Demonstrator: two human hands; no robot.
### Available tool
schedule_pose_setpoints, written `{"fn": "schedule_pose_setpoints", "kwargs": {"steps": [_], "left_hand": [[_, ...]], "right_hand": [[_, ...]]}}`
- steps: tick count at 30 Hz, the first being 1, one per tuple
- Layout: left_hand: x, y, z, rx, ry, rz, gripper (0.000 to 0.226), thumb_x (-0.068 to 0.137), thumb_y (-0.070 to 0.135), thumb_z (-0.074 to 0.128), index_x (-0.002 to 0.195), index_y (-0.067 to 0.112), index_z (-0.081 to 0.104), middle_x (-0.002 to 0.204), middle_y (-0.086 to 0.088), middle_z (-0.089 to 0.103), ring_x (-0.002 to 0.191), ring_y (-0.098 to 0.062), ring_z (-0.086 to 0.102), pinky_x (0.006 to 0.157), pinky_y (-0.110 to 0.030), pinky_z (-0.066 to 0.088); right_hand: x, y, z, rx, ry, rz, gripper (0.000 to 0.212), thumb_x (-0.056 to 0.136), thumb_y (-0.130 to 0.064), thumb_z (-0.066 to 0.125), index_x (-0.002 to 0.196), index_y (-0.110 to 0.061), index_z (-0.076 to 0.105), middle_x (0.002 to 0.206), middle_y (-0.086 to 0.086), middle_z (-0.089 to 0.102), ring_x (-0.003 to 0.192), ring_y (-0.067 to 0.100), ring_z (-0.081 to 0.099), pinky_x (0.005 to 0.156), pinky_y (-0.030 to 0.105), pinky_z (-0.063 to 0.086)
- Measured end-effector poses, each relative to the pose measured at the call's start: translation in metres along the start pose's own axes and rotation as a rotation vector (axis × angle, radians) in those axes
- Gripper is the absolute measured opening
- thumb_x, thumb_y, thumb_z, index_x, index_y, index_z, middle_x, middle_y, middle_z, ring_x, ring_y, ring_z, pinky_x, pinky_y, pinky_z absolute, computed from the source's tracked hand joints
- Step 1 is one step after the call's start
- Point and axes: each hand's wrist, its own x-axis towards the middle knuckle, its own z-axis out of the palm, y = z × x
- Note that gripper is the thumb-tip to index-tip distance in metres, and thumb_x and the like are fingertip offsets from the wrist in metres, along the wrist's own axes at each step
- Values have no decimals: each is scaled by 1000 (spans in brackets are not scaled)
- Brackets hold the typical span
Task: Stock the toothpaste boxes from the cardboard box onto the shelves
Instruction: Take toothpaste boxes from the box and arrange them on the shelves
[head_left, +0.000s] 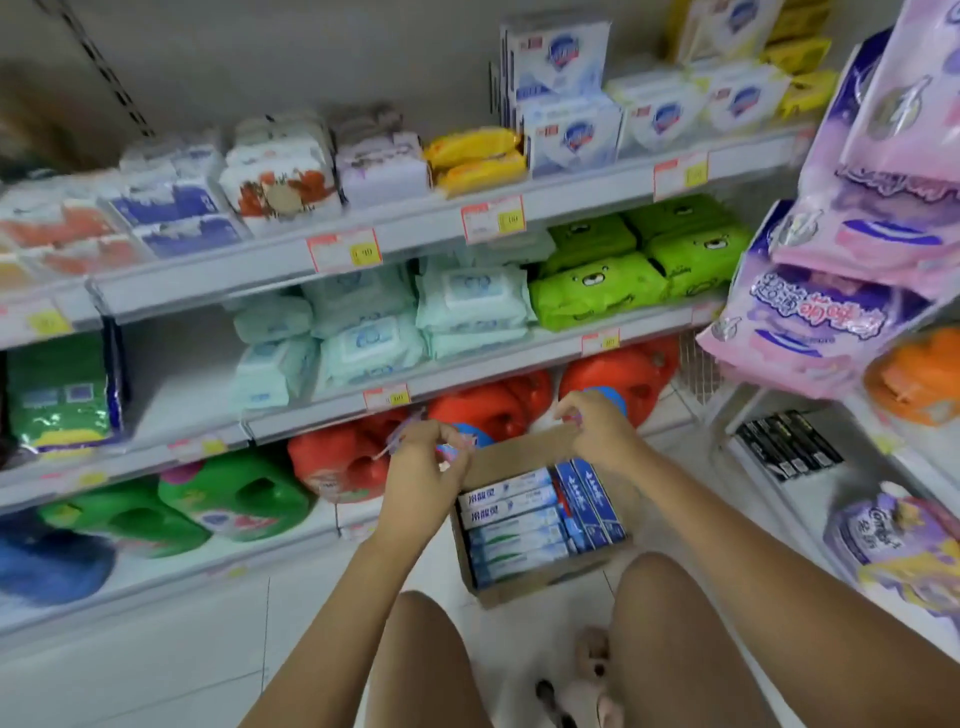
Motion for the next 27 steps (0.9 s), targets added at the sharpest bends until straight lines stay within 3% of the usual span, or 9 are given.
{"fn": "schedule_pose_setpoints", "kwargs": {"steps": [4,7,11,14,18,20,23,25,27], "left_hand": [[-30,-21,18,28,-67,-93,11,83,4,65,76,10,58,78,10,59,77,5,54,67,-8,39],[-34,-33,33,120,-158,-139,11,83,11,68,90,9,61,93,4,59,79,3,50,66,-6,35],[-15,-56,64,286,-304,-228,30,84,23,66,110,11,59,107,-1,56,97,-17,54,77,-24,37],[4,-84,95,359,-400,-277,36,83,27,64,115,12,58,111,-9,60,103,-26,58,77,-26,40],[29,-132,136,382,-468,-334,45,86,19,64,128,9,52,126,-15,55,118,-32,51,101,-38,38],[42,-159,156,436,-524,-366,49,89,18,61,134,7,45,132,-15,52,121,-30,50,101,-35,39],[56,-201,185,482,-601,-418,48,90,14,58,135,6,44,133,-15,52,121,-30,50,98,-32,38],[60,-223,198,506,-633,-453,50,89,13,55,137,8,41,137,-15,47,124,-29,47,101,-32,36],[61,-244,211,556,-668,-488,53,91,14,51,141,7,34,143,-16,38,128,-29,41,107,-30,31]], "right_hand": [[-20,30,20,33,-21,86,28,77,7,63,103,-3,65,111,13,64,105,26,59,85,25,41],[-24,58,32,17,-77,222,30,81,-6,67,109,-9,59,124,16,58,113,28,55,86,28,40],[-16,98,50,16,-121,349,67,80,-14,69,139,-5,39,125,16,59,103,28,59,68,22,37],[-2,125,70,-23,-179,423,46,82,-15,69,121,1,51,114,19,57,97,24,59,52,12,31],[31,165,113,-76,-276,475,51,76,-34,74,117,-13,53,117,8,56,104,25,56,84,33,49],[46,176,130,-133,-344,459,48,79,-42,69,116,-17,52,118,10,59,102,25,57,88,38,50],[77,183,156,-85,-442,473,40,92,-26,58,126,-5,51,123,16,56,114,33,54,93,38,46],[100,182,171,-3,-426,492,22,91,-21,58,108,-9,56,101,11,61,103,32,59,74,34,48],[124,182,187,130,-391,543,6,88,-17,57,91,-14,53,81,7,57,76,22,57,56,27,37]]}}
